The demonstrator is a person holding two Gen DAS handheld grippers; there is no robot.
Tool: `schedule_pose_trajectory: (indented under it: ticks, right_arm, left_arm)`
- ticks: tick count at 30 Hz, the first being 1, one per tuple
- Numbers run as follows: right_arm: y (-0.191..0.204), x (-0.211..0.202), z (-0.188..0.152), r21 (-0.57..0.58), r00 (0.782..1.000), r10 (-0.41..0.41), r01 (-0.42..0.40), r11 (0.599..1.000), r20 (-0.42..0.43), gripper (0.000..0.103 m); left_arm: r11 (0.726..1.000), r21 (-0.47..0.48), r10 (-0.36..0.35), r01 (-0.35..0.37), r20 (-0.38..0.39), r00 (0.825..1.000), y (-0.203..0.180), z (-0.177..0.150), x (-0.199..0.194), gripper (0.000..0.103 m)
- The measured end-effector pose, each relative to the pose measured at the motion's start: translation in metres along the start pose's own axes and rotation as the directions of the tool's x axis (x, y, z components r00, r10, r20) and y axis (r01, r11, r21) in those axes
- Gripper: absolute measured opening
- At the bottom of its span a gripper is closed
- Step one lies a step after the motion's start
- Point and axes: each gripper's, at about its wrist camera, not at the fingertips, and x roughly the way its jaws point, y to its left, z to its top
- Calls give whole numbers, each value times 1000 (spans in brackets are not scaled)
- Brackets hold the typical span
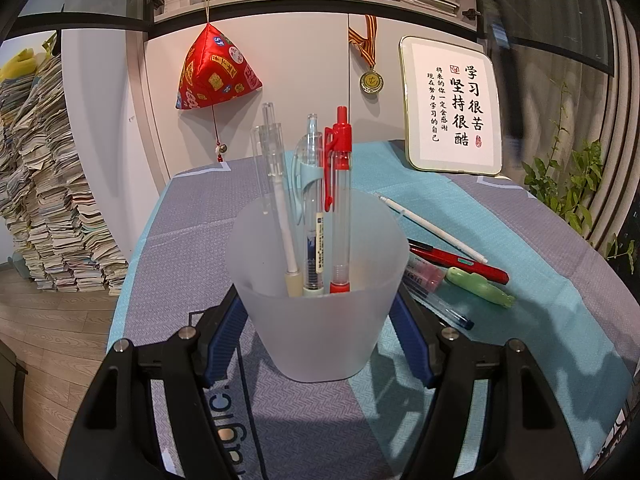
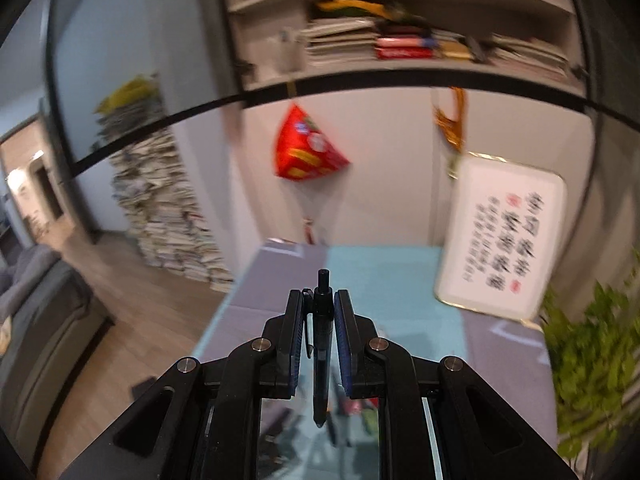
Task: Organize stationery
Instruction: 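Carry the black pen over the cup and release it inside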
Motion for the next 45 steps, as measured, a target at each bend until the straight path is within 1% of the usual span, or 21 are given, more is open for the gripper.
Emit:
schedule_pose_trajectory:
  ticks: [2,6,11,22,32,45]
  right_arm:
    - [12,11,-1,-18,1000,21,-22,1000,-10,16]
    - [23,35,-4,-4,997,68,-68,998,-43,16]
    - [27,59,-10,1,995,62,-62,998,-75,16]
    - [25,76,-32,10,988,88,-87,996,-129,16]
    - [18,88,-50,40,976,104,-98,994,-189,16]
    - [19,96,-60,42,964,113,-106,993,-240,16]
  left_arm:
    - [1000,0,0,0,0,1000,0,0,0,69]
    - [1000,0,0,0,0,1000,0,0,0,69]
    - [1000,0,0,0,0,1000,0,0,0,69]
    - [1000,1,0,0,0,1000,0,0,0,69]
    - [1000,1,0,0,0,1000,0,0,0,69]
    - [1000,1,0,0,-1,1000,0,0,0,69]
